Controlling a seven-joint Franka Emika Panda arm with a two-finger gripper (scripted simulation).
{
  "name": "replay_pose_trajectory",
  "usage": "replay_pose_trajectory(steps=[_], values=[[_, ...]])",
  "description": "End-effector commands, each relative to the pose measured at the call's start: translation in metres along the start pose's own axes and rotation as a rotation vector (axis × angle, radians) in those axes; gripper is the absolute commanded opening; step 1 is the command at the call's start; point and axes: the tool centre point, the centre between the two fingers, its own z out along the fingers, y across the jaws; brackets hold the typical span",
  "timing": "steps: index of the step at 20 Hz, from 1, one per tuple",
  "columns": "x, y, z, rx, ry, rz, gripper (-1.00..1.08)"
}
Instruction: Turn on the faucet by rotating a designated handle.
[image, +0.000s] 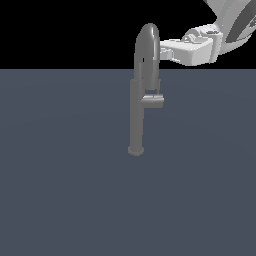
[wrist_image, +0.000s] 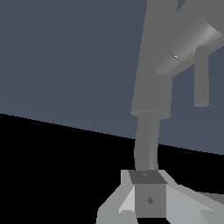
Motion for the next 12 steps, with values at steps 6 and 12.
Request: replay_pose_trajectory(steps=[6, 12], values=[[0.047, 0.0, -0.003, 0.142, -0.132, 0.128, -1.0], [0.068, 0.002, -0.001, 0.207, -0.192, 0.186, -1.0]])
